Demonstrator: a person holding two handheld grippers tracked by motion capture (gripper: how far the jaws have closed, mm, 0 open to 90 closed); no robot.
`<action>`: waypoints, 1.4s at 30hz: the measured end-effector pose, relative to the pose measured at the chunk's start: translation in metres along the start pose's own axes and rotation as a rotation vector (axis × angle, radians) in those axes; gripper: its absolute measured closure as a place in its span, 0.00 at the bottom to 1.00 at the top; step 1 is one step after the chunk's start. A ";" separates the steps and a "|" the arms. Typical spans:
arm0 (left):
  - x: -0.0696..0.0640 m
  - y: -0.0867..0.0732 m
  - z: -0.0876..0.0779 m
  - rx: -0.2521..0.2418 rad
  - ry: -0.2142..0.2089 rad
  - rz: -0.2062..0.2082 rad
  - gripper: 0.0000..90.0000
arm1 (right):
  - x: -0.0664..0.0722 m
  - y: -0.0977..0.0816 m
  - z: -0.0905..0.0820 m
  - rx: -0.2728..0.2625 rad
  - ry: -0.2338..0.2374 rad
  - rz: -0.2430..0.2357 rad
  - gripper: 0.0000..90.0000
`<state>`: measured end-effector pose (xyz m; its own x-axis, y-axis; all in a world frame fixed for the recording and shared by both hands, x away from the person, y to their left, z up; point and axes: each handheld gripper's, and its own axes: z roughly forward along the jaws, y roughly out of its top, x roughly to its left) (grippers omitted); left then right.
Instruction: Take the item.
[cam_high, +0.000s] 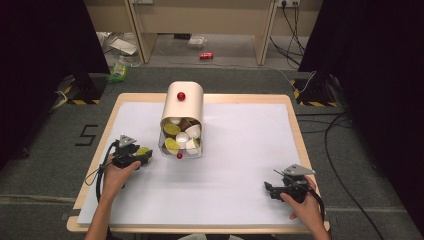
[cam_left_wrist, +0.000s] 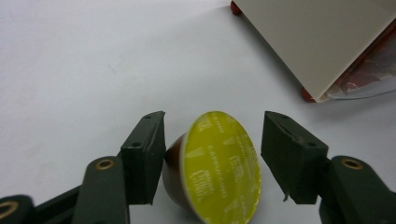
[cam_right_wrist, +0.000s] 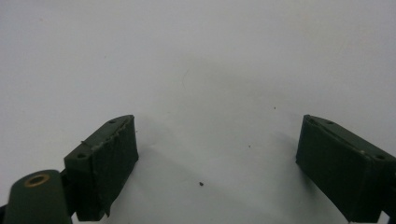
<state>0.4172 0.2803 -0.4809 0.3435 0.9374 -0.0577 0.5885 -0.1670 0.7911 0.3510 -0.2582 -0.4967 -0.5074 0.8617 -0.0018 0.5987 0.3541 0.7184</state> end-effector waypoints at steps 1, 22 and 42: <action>0.000 0.000 -0.001 -0.004 0.003 -0.004 0.42 | 0.000 0.000 0.000 0.000 0.000 0.000 0.15; -0.013 0.010 -0.029 -0.062 0.025 0.024 0.30 | 0.000 0.000 0.000 0.000 -0.001 0.000 0.15; -0.028 0.010 -0.054 -0.058 0.005 0.063 0.29 | 0.000 0.000 0.000 -0.003 -0.002 -0.004 0.15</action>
<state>0.3739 0.2685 -0.4384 0.3748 0.9271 -0.0042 0.5227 -0.2076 0.8269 0.3510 -0.2580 -0.4968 -0.5085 0.8610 -0.0056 0.5951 0.3561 0.7205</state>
